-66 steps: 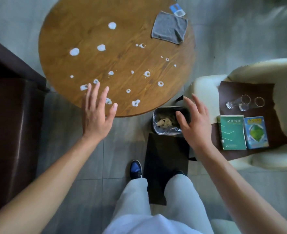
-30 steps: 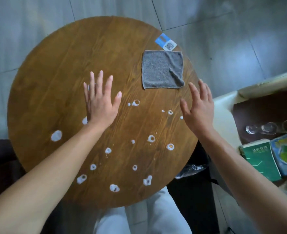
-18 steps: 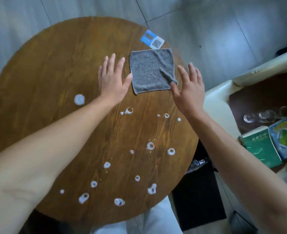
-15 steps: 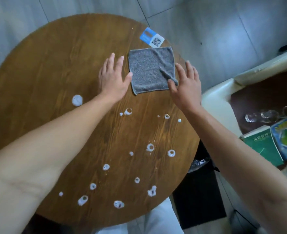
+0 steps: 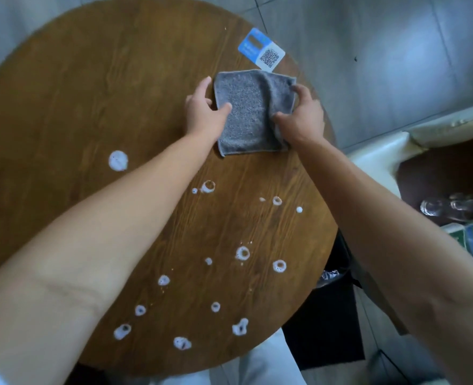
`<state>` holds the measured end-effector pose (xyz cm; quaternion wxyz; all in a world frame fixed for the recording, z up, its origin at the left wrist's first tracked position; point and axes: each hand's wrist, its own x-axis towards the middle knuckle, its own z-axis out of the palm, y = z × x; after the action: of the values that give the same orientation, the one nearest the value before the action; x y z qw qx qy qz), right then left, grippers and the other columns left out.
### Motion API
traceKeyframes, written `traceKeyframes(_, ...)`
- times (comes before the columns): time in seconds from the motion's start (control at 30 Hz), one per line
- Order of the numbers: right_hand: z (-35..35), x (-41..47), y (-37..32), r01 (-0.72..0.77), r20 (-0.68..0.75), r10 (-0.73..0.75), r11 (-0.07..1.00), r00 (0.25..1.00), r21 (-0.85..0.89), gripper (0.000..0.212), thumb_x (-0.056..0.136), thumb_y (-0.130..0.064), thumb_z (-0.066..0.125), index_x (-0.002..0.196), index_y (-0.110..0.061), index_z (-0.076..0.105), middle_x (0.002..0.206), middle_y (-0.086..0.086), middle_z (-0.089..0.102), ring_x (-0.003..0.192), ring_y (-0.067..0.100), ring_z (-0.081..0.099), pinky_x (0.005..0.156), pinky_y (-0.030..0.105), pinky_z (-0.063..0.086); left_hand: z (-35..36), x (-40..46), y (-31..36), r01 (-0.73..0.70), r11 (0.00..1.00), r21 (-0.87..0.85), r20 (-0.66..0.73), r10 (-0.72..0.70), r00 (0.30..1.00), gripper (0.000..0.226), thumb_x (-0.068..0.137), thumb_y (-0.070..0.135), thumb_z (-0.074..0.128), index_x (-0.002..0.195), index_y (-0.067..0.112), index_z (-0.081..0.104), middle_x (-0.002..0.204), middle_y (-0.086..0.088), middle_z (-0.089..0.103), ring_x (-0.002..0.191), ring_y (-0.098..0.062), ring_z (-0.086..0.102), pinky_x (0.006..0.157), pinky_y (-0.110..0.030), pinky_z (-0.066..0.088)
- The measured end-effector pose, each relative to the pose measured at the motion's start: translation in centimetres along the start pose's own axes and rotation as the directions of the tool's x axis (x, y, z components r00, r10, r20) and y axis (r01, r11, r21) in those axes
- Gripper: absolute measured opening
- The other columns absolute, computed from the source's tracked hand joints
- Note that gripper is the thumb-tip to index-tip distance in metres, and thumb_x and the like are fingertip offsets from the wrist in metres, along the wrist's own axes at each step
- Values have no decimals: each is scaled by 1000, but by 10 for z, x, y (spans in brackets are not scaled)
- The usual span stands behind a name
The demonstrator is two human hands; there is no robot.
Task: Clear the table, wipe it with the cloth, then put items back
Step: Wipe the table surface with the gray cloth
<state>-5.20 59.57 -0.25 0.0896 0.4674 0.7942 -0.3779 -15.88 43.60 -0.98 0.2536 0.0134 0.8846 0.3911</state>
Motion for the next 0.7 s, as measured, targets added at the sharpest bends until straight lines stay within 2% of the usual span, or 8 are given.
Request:
traceKeyframes(0.07,-1,0,-2,4,59,-5,999,998,32,77,83,-29,77,153,-31,43,141,12,59,127,29,59,105,30,46,4,-1,3,43,996,-84,53,-39,998,65,93,19,74,152,25,48,114,-7,66,97,-13,66,76,-8,48)
traceKeyframes(0.13,1,-3,0,-7,95,1,998,996,63,69,84,-25,78,146,-33,49,129,6,66,103,21,70,83,17,53,5,-3,3,41,994,-102,115,-29,993,62,92,12,73,149,24,51,116,-9,69,98,-16,69,80,-12,51)
traceKeyframes(0.2,3,-8,1,-3,108,-5,997,994,75,55,86,-21,73,135,-36,56,113,0,68,79,15,70,63,16,51,3,-5,-1,45,995,-93,183,-27,983,61,92,5,70,147,27,53,112,-5,69,92,-11,66,80,-13,53)
traceKeyframes(0.33,2,-12,6,36,122,-46,996,992,77,29,88,-23,69,116,-30,68,101,-3,68,94,19,67,83,35,56,1,-11,-4,91,995,-38,280,-76,957,43,93,4,57,128,26,71,127,3,65,112,-13,62,97,-26,52)
traceKeyframes(0.47,-9,-18,11,3,239,-77,956,968,294,37,89,-9,66,118,-31,71,83,-4,60,74,14,57,60,27,51,-7,-17,-5,263,931,-253,245,-201,948,42,87,0,43,92,21,79,118,-3,70,112,-24,62,95,-34,53)
traceKeyframes(0.57,-14,-28,10,-50,259,-95,863,961,503,48,85,-1,61,119,-32,75,113,-6,68,103,10,61,84,21,54,-17,-23,-11,305,888,-345,210,-243,947,38,82,7,47,70,23,79,108,-4,75,103,-25,66,85,-37,54)
traceKeyframes(0.63,-20,-37,7,-69,258,-104,809,960,583,48,85,1,59,116,-29,78,118,-15,68,118,7,56,103,26,50,-21,-30,-9,303,863,-405,203,-238,950,37,87,12,52,58,22,74,90,4,75,86,-18,64,69,-31,47)
traceKeyframes(0.7,-25,-47,6,-114,269,-87,751,959,650,47,85,1,56,113,-28,79,118,-16,67,121,9,54,107,29,48,-26,-38,-5,294,824,-484,206,-219,954,39,89,10,57,54,21,70,76,6,72,77,-15,63,65,-28,44)
